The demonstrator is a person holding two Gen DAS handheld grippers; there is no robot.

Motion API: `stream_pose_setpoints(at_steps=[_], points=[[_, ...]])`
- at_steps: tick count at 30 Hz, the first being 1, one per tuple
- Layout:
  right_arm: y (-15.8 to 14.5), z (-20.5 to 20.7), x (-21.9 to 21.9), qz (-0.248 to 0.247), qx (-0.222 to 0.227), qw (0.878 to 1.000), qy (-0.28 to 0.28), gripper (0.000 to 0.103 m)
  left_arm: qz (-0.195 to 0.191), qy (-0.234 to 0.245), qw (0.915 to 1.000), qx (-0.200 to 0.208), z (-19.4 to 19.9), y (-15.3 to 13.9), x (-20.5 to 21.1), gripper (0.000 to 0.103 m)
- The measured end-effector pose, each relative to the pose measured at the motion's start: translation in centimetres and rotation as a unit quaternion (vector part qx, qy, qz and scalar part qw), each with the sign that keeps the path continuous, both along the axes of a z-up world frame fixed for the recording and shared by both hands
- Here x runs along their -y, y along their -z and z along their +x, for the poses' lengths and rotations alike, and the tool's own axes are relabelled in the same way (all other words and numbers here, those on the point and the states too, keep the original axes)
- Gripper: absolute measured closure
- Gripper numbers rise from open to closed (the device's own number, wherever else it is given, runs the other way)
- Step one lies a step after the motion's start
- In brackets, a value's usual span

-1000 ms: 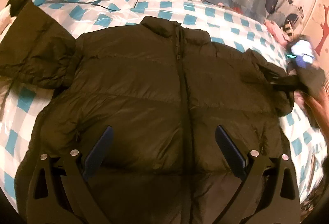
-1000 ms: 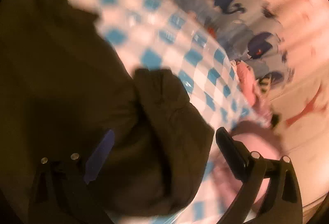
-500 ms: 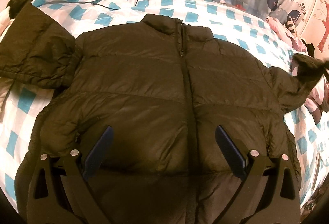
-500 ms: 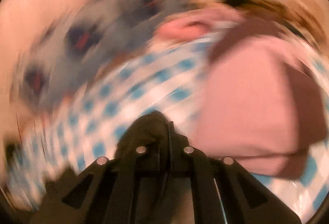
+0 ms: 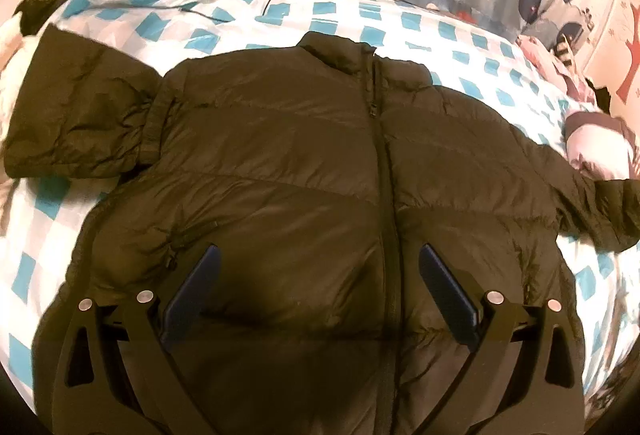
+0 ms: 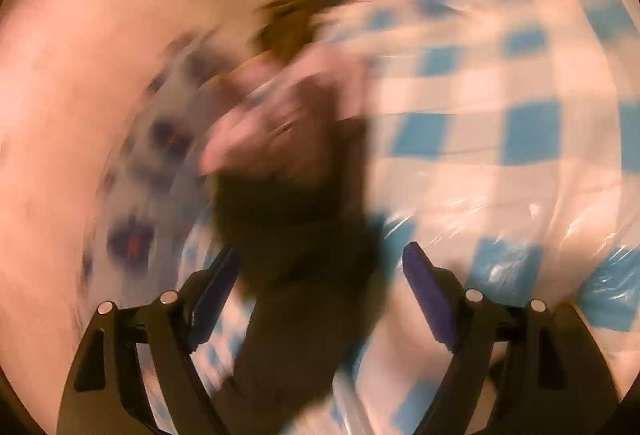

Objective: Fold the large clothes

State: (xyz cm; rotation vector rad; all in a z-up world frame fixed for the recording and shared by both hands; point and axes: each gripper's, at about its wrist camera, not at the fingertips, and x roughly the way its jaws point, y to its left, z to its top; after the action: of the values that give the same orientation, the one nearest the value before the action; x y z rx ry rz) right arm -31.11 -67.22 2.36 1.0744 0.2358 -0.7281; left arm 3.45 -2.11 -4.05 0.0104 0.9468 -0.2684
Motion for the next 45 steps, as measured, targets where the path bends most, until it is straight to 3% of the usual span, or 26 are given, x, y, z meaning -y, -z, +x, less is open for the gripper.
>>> stream_pose_setpoints(at_steps=[3, 7, 9, 12, 14, 15, 17, 20, 23, 25, 27, 29, 31, 33, 34, 36, 38, 41, 42, 43, 45], points=[[-2.2, 5.1, -8.9, -0.056, -0.020, 0.986, -0.153, 0.017, 0.047, 0.011, 0.9983, 0.033, -0.6, -0.4, 0.6, 0.008], [-1.8, 13.0, -22.5, -0.063, -0.002, 0.932, -0.356, 0.015, 0.105, 0.013, 0.9908, 0.084, -1.3, -1.4, 0.2, 0.008], [-0.8, 16.4, -29.2, -0.047, 0.026, 0.903, -0.426, 0.015, 0.133, 0.009, 0.9850, 0.109, -1.2, -2.1, -0.9, 0.008], [1.4, 20.7, -37.7, -0.020, 0.063, 0.870, -0.488, 0.015, 0.180, 0.004, 0.9738, 0.139, -0.6, -2.5, -3.5, 0.008], [3.2, 22.7, -41.9, 0.008, 0.078, 0.851, -0.519, 0.015, 0.235, 0.020, 0.9580, 0.163, 0.2, -2.4, -5.2, 0.008], [4.4, 23.9, -43.0, 0.012, 0.076, 0.848, -0.525, 0.015, 0.260, 0.035, 0.9497, 0.171, 0.4, -2.3, -5.9, 0.008], [6.5, 24.3, -44.6, 0.022, 0.062, 0.841, -0.537, 0.015, 0.322, 0.077, 0.9252, 0.185, 1.2, -1.6, -7.9, 0.008], [9.7, 24.9, -44.8, 0.072, 0.034, 0.845, -0.528, 0.015, 0.372, 0.128, 0.9028, 0.175, 2.7, -0.3, -10.9, 0.008], [10.1, 25.1, -43.2, 0.087, 0.044, 0.852, -0.514, 0.015, 0.386, 0.147, 0.8985, 0.148, 4.6, 1.1, -12.9, 0.008], [10.3, 25.2, -42.9, 0.094, 0.044, 0.855, -0.509, 0.015, 0.408, 0.158, 0.8874, 0.145, 5.7, 2.3, -13.4, 0.008], [10.5, 25.1, -42.8, 0.098, 0.041, 0.857, -0.505, 0.015, 0.422, 0.153, 0.8820, 0.142, 7.1, 3.3, -13.5, 0.008], [10.2, 25.2, -42.8, 0.095, 0.036, 0.856, -0.507, 0.015, 0.403, 0.144, 0.8945, 0.129, 8.4, 3.5, -13.6, 0.021], [10.0, 25.3, -42.6, 0.098, 0.037, 0.857, -0.505, 0.015, 0.366, 0.123, 0.9169, 0.100, 10.2, 3.2, -14.0, 0.068], [10.1, 25.4, -42.4, 0.101, 0.037, 0.857, -0.504, 0.015, 0.316, 0.097, 0.9400, 0.083, 11.5, 2.3, -14.7, 0.092], [10.1, 25.5, -42.4, 0.102, 0.037, 0.857, -0.504, 0.015, 0.296, 0.085, 0.9479, 0.082, 12.0, 1.6, -15.2, 0.096], [10.2, 25.6, -42.4, 0.103, 0.036, 0.857, -0.503, 0.015, 0.272, 0.071, 0.9552, 0.092, 12.3, 0.1, -15.7, 0.099], [10.2, 25.4, -42.3, 0.103, 0.034, 0.857, -0.503, 0.015, 0.206, 0.048, 0.9720, 0.102, 12.4, -2.7, -17.1, 0.100], [10.3, 25.5, -42.3, 0.102, 0.032, 0.857, -0.503, 0.015, 0.087, -0.013, 0.9851, 0.148, 12.8, -9.3, -21.0, 0.100], [10.3, 25.5, -42.3, 0.101, 0.032, 0.858, -0.503, 0.015, 0.056, -0.034, 0.9848, 0.161, 12.8, -11.0, -22.6, 0.100], [10.3, 25.5, -42.4, 0.101, 0.031, 0.858, -0.503, 0.015, 0.000, -0.075, 0.9804, 0.182, 12.5, -13.5, -25.5, 0.100], [10.4, 25.6, -42.3, 0.101, 0.031, 0.858, -0.502, 0.015, -0.101, -0.154, 0.9615, 0.203, 12.2, -16.2, -31.2, 0.100]])
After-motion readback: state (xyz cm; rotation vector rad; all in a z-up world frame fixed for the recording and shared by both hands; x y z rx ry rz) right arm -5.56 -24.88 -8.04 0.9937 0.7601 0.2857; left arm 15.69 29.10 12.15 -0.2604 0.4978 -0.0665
